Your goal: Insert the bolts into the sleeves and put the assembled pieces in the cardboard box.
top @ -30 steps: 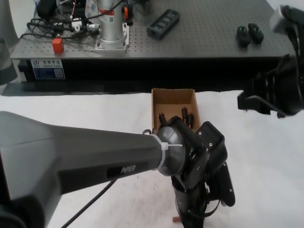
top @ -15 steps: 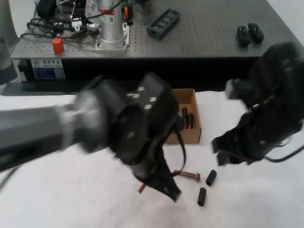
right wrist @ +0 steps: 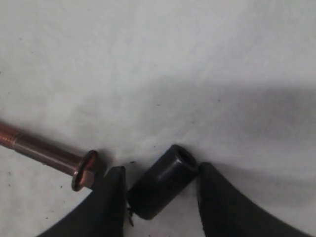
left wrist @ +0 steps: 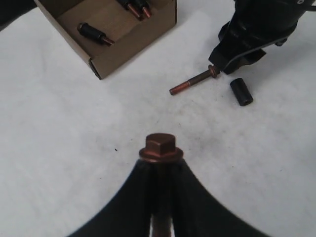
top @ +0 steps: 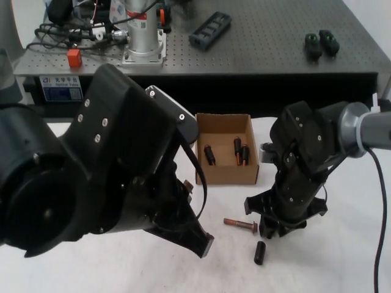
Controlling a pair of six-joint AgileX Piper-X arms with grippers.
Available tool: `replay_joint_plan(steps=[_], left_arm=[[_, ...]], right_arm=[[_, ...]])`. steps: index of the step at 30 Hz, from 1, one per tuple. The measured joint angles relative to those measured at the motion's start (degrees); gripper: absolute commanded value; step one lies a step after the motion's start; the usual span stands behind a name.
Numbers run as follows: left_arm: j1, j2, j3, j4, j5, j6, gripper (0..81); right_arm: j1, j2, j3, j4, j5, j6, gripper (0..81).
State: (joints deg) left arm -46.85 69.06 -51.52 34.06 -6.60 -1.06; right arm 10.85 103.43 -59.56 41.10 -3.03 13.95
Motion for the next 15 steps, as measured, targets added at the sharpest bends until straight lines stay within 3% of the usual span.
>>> replay_joint_plan(steps=[6,15], left_arm=[[0.0,0.0,0.2,1.0,0.0,0.0,0.7],[0.0,0.0,0.2,2.0,1.8,-1.2,0.7]], right_arm=[[0.0,0.0,0.0,0.0,0.1,-0.1,0.6],[0.1,-0.7,0.0,0.3,0.3,-5.0,2.9]])
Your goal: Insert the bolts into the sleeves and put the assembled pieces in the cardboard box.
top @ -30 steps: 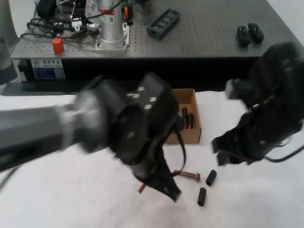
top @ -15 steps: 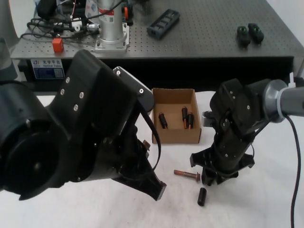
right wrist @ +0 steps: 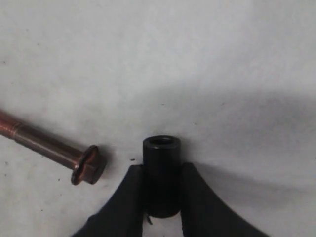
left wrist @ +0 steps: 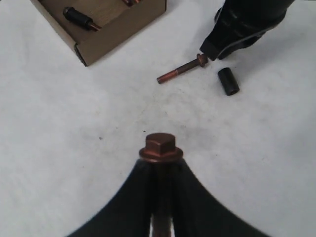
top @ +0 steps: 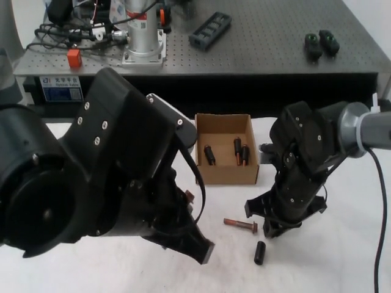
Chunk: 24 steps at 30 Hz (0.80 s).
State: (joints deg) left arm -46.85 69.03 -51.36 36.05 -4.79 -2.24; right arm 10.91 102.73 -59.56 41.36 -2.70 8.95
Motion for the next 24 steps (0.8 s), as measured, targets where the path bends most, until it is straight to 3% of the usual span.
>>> replay_joint_plan(steps=[7,14,18,24], left_arm=[[0.0,0.0,0.6,-8.0,9.4,-6.7,0.7],[0.0,0.0,4.4,-30.3,17.4,-15.5,0.7],[0.0,0.0,7.3,-48.2,24.8,-23.0,0.7],[0.0,0.9,7.5,-53.9,30.9,-30.2,0.7]], right_arm=[[0.0,-18.0,6.3,-1.1,-4.2,-3.2,2.9],[0.8,-47.7,22.3,-2.5,-19.6,-4.2,2.9],[3.3,-55.0,28.1,-6.1,-27.4,-1.4,2.9],[8.4,-58.0,33.9,-17.6,-33.0,8.4,2.9]])
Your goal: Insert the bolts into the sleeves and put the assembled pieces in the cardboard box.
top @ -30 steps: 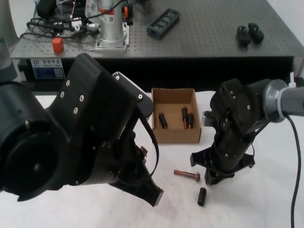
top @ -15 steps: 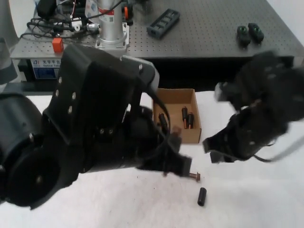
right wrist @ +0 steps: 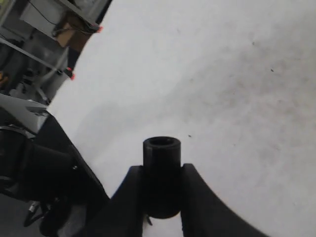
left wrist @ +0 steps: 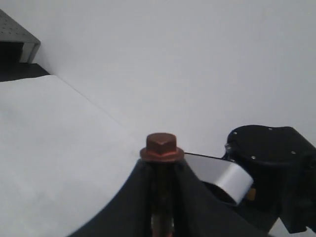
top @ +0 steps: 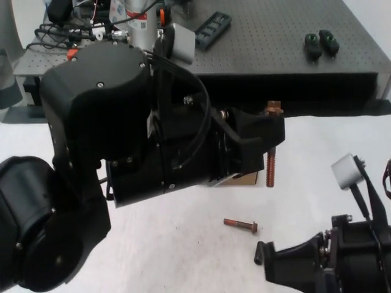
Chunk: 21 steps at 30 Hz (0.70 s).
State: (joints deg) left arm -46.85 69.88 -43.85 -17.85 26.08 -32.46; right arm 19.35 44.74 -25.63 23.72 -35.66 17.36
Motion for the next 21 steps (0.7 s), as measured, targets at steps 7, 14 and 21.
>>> replay_joint_plan(steps=[7,14,21], left_arm=[[0.0,0.9,0.3,-0.4,-1.8,-0.8,0.7],[0.0,0.9,0.3,-0.4,-4.7,-0.8,0.7],[0.0,0.9,0.3,-0.4,-8.2,-0.8,0.7]], right_arm=[[1.4,0.0,0.7,-12.8,3.2,5.2,2.9],[1.6,0.0,0.7,-18.6,4.1,5.8,2.9],[1.6,0.0,0.7,-21.0,4.2,5.9,2.9]])
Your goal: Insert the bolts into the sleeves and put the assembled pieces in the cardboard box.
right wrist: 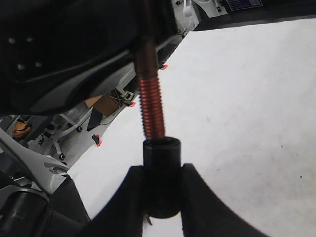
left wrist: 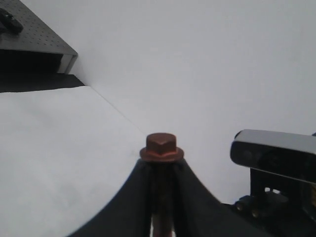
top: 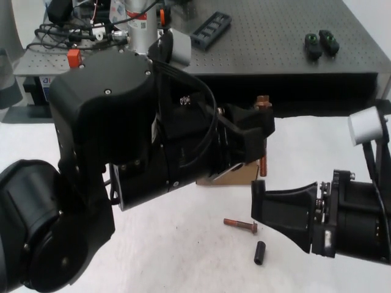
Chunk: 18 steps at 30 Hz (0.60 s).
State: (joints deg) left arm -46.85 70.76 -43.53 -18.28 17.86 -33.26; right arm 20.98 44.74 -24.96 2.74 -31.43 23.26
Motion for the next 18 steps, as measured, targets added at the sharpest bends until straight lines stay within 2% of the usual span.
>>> replay_joint_plan(steps=[9,18], left_arm=[[0.0,0.0,0.0,0.0,-3.0,-0.1,0.7],[0.1,0.0,0.0,-1.0,-1.7,-1.4,0.7]], right_arm=[[0.0,0.0,0.0,-2.7,1.1,0.0,2.9],[0.1,0.0,0.1,-5.2,3.2,0.0,2.9]])
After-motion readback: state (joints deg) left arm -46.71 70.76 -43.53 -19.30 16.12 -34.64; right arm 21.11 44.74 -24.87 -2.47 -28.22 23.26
